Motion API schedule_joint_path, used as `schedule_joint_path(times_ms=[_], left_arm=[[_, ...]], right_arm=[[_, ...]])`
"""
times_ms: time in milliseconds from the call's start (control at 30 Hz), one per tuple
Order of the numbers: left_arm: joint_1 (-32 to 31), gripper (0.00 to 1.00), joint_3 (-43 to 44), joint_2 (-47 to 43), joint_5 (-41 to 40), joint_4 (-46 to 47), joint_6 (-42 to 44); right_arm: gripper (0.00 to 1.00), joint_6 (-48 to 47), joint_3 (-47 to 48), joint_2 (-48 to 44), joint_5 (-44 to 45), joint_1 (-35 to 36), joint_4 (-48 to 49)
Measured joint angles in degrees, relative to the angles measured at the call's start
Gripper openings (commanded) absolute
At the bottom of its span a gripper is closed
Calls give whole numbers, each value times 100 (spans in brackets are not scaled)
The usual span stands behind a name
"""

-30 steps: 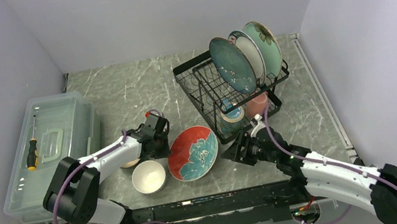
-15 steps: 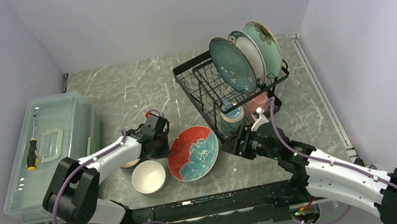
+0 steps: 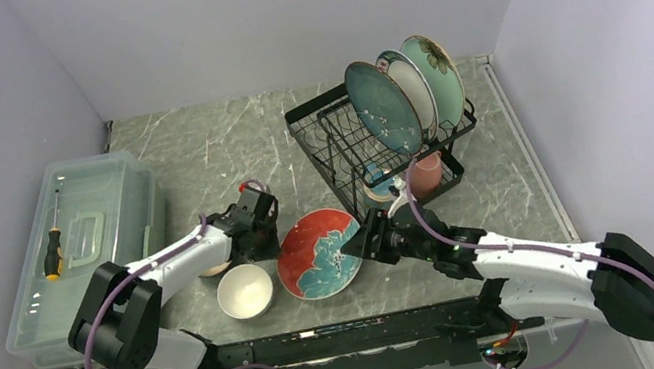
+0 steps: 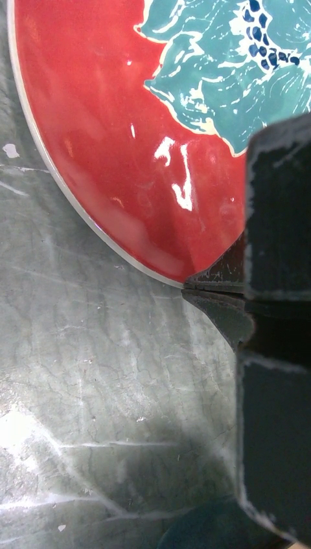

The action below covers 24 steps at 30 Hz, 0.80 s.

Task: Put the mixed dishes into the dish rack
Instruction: Pick up the plate at the center of the board.

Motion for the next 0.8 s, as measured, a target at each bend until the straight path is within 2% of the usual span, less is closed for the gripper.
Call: schedule_joint_path(times_ms=[100, 267, 567, 733, 800], left_arm=[[0, 0, -11, 0, 7, 11, -2], [0, 0, -76, -2, 46, 74, -2], [0, 0, -164, -90, 87, 70, -2], [0, 0, -170, -140, 127, -17, -2], [-4, 0, -186, -240, 177, -59, -2]], right_arm=[[59, 57, 28, 299, 98, 107, 179], [50, 144, 42, 717, 271, 310, 492], [26, 234, 66, 960, 557, 527, 616], [0, 256, 66, 955, 708, 560, 437], [0, 221, 68, 955, 817, 557, 275]])
